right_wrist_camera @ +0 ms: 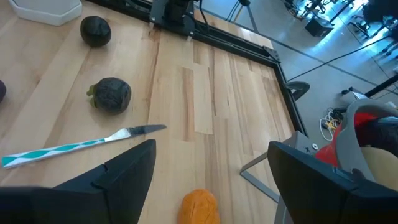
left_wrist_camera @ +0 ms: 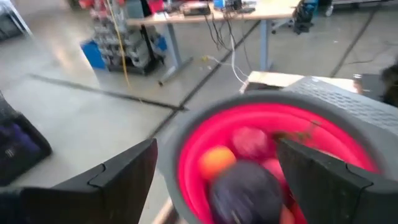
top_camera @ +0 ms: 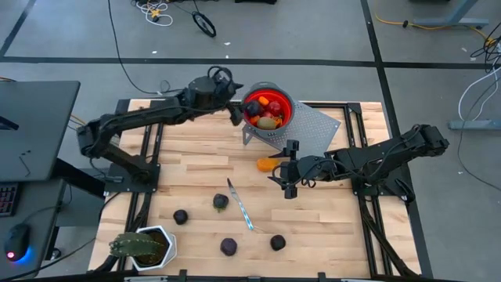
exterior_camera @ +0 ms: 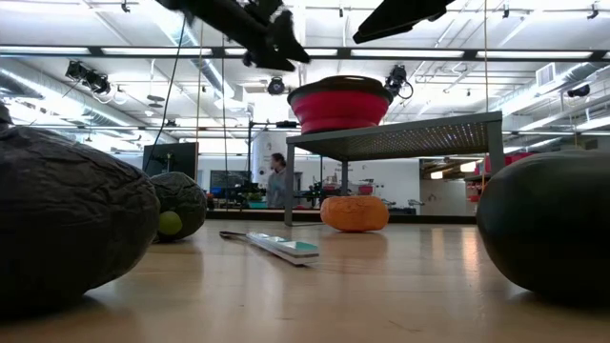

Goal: Pick & Place Fruit
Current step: Put the mangosteen into the red strainer bowl

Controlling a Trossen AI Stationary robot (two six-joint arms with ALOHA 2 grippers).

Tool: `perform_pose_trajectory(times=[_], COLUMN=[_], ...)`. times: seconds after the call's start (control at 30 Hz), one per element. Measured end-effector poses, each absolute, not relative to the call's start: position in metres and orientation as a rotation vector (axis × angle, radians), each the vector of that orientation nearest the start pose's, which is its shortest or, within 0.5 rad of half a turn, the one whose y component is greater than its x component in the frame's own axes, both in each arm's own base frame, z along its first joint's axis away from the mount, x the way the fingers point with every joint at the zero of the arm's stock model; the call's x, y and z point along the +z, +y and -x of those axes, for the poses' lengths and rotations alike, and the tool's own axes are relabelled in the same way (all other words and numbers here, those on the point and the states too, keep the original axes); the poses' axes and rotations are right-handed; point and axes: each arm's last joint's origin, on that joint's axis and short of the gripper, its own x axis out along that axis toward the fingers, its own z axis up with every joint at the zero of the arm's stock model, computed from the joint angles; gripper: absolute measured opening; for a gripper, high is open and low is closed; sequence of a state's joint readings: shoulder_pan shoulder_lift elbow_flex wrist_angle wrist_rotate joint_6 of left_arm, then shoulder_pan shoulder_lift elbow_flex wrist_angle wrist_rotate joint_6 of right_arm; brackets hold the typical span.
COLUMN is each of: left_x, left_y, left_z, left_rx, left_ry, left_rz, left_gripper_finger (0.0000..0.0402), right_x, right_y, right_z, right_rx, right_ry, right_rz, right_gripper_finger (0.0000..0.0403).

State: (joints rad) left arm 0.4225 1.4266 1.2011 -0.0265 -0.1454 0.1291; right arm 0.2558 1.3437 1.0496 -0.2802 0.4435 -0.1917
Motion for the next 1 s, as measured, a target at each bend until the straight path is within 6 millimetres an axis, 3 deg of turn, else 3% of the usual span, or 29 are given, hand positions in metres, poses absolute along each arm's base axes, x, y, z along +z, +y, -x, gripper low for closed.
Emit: perform_pose_trajectory(times=[0.1,0.2,0.37,0.53,0.8,1.0], left_x=[0.348,0.340,0.307,0.281,0.275,0.250], left_y=[0.123,0.107,0.070,0.027,-0.030,-0.066], left_z=[-0.280,-0.270,-0.271,-0.274,-0.272,-0.279], left_rx=[0.516,0.480,0.399,0.316,0.179,0.248], left_ry=[0.376,0.516,0.704,0.770,0.824,0.889], left_rz=[0.019,0.112,0.190,0.236,0.170,0.098], left_gripper_finger=[0.0333,0.0328,0.0318,0.0311,0.0310,0.0310], right_x=[0.296,0.297,0.297,0.297,0.297,0.297], right_y=[0.062,0.062,0.062,0.062,0.062,0.062], right_z=[-0.285,-0.285,-0.286,-0.286,-0.286,-0.285], right_rx=[-0.131,-0.132,-0.135,-0.135,-0.115,-0.102], right_ry=[0.557,0.549,0.541,0.543,0.549,0.558], right_rz=[0.383,0.381,0.369,0.368,0.442,0.487], right_gripper_finger=[0.0318,0.0318,0.0318,0.0318,0.0318,0.0318])
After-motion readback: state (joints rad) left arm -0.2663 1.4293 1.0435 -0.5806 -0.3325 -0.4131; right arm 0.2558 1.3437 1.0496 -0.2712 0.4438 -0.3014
